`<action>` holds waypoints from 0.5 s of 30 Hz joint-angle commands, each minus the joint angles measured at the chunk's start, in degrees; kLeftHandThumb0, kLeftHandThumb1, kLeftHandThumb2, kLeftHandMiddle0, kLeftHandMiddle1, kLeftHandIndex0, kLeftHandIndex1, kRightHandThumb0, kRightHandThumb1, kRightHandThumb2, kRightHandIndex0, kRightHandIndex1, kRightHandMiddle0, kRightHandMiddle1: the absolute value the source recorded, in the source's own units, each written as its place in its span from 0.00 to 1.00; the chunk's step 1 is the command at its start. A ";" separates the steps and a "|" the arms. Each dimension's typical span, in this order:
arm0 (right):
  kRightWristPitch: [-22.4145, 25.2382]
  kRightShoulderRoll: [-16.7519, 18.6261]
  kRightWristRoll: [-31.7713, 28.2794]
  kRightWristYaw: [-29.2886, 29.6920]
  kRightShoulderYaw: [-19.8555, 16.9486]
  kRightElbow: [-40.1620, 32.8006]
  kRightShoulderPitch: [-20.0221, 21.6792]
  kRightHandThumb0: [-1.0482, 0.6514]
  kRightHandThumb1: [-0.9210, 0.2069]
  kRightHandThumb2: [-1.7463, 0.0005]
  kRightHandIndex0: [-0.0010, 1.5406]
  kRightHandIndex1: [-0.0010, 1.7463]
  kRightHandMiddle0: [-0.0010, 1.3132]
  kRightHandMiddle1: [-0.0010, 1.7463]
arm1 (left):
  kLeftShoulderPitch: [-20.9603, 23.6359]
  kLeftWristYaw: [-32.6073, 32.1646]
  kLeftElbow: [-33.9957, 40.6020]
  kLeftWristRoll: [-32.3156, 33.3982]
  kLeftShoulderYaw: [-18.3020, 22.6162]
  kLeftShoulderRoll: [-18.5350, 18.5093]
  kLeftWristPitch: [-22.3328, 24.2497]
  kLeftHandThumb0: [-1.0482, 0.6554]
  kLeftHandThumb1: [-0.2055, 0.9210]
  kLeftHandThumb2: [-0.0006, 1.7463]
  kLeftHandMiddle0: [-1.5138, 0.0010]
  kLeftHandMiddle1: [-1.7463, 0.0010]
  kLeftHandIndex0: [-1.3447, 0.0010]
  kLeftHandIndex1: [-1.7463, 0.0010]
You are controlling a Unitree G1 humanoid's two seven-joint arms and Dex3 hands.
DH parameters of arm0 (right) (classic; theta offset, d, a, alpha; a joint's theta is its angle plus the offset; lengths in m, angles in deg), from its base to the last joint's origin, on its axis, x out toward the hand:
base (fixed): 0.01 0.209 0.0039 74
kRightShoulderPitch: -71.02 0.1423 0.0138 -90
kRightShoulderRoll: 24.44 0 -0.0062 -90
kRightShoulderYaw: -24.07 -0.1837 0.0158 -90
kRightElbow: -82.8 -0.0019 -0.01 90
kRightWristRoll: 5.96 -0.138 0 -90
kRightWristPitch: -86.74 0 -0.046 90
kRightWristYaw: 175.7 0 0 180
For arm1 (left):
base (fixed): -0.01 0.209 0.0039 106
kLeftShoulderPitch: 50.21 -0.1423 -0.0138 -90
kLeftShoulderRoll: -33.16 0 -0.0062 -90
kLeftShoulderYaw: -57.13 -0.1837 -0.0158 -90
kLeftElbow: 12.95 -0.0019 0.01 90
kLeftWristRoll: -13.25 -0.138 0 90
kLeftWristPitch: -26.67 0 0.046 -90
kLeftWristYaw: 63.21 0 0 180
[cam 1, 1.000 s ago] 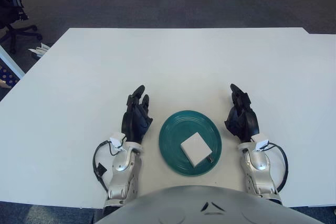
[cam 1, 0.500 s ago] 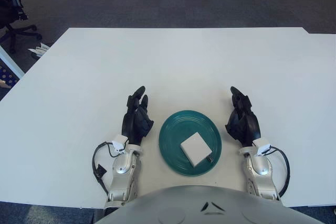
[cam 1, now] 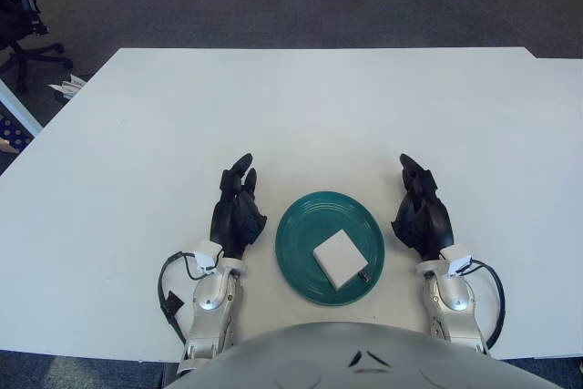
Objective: Put the charger into the plate.
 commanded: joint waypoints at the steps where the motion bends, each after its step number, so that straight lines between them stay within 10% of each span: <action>1: 4.86 0.25 -0.18 0.26 -0.01 3.87 -4.42 0.10 0.00 0.44 0.05 0.00 0.00 0.22 | -2.03 -0.02 -1.11 -0.05 -0.23 -0.01 2.41 0.00 1.00 0.57 0.80 1.00 1.00 0.57; 15: 5.41 -0.09 -0.31 0.42 -0.31 3.60 -4.47 0.09 0.00 0.44 0.04 0.00 0.00 0.21 | -2.41 0.95 -1.28 0.35 -0.88 0.36 1.31 0.00 1.00 0.57 0.82 1.00 1.00 0.56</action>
